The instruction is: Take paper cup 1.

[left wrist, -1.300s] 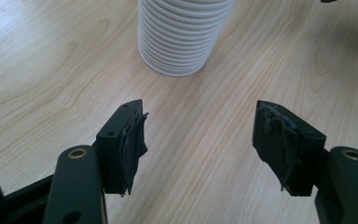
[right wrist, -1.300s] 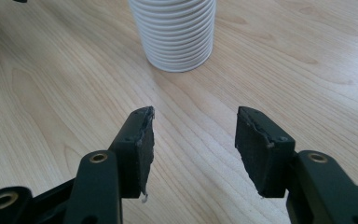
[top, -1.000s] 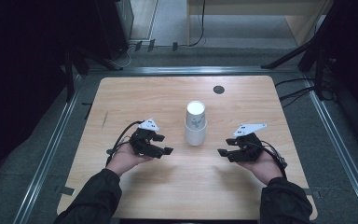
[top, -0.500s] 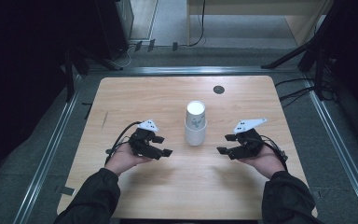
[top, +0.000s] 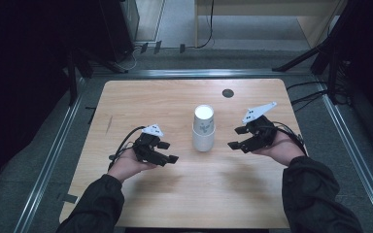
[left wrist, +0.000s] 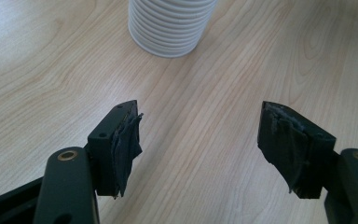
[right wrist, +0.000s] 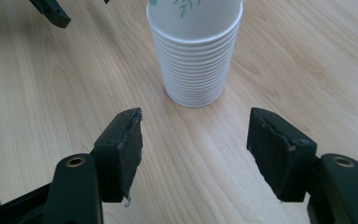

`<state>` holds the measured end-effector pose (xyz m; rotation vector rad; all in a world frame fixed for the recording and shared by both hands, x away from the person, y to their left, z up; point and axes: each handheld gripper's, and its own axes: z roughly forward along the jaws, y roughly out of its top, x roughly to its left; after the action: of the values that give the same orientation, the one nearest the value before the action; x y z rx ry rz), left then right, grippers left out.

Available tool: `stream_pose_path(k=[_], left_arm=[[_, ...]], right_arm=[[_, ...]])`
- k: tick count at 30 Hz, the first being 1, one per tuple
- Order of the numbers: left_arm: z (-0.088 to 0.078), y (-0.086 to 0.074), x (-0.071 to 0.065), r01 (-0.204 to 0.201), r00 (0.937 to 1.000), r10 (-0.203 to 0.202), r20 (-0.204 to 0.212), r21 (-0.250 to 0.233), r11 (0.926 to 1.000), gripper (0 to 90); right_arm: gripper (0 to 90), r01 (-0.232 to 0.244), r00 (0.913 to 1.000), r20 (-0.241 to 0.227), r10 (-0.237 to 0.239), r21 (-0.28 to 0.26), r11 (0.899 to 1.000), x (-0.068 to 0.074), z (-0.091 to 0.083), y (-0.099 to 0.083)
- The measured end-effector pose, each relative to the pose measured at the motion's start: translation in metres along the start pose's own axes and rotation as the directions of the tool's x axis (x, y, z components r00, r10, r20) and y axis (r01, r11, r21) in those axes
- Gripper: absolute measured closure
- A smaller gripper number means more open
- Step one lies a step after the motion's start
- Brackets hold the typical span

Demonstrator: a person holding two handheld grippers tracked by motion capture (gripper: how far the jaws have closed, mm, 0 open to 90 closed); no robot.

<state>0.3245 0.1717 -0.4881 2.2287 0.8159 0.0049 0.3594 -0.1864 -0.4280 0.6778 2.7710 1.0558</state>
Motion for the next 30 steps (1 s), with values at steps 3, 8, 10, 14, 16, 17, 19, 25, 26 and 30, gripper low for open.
stream_pose_path(k=[3, 8, 10, 14, 16, 17, 19, 25, 26, 30], left_arm=[[0.000, 0.000, 0.001, -0.006, 1.0000, 0.006, -0.004, 0.014, 0.9999, 29.7], [-0.001, 0.000, 0.001, -0.010, 0.9999, 0.010, -0.009, 0.013, 0.9999, 29.5], [-0.002, 0.000, 0.001, -0.012, 0.9999, 0.012, -0.006, 0.013, 0.9999, 29.5], [0.000, 0.000, 0.001, -0.013, 0.9999, 0.013, -0.003, 0.017, 0.9998, 29.5], [0.000, 0.000, 0.001, -0.019, 0.9998, 0.019, -0.002, 0.022, 0.9996, 29.5], [0.000, 0.000, 0.000, -0.022, 0.9998, 0.022, 0.001, 0.022, 0.9995, 29.5], [0.000, 0.000, 0.000, -0.024, 0.9997, 0.024, 0.002, 0.022, 0.9995, 29.5], [0.000, 0.000, 0.000, -0.025, 0.9997, 0.025, -0.005, 0.019, 0.9995, 29.6], [0.000, 0.000, -0.001, -0.022, 0.9997, 0.023, -0.002, 0.019, 0.9996, 29.6], [0.001, 0.000, -0.001, -0.028, 0.9996, 0.028, 0.004, 0.023, 0.9993, 29.6]], right_arm=[[35.3, 0.033, 0.9995, -0.002, -0.033, 0.041, 0.999, -0.003, -0.002, 0.011], [33.4, 0.065, 0.9972, -0.039, -0.063, 0.054, 0.996, -0.011, -0.006, 0.030], [32.7, 0.077, 0.9961, -0.046, -0.075, 0.061, 0.995, -0.013, -0.006, 0.038], [31.9, 0.116, 0.9923, -0.057, -0.110, 0.115, 0.987, -0.019, 0.000, 0.050], [31.7, 0.120, 0.9906, -0.079, -0.111, 0.120, 0.985, -0.022, 0.003, 0.055], [31.7, 0.133, 0.9876, -0.100, -0.121, 0.124, 0.983, -0.023, 0.006, 0.061], [31.7, 0.143, 0.9863, -0.103, -0.129, 0.141, 0.980, -0.023, 0.008, 0.069], [28.7, 0.191, 0.9737, -0.152, -0.170, 0.139, 0.972, -0.020, 0.010, 0.088], [28.6, 0.188, 0.9743, -0.151, -0.167, 0.142, 0.972, -0.019, 0.011, 0.091], [27.1, 0.200, 0.9728, -0.151, -0.176, 0.162, 0.966, -0.019, 0.016, 0.101]])
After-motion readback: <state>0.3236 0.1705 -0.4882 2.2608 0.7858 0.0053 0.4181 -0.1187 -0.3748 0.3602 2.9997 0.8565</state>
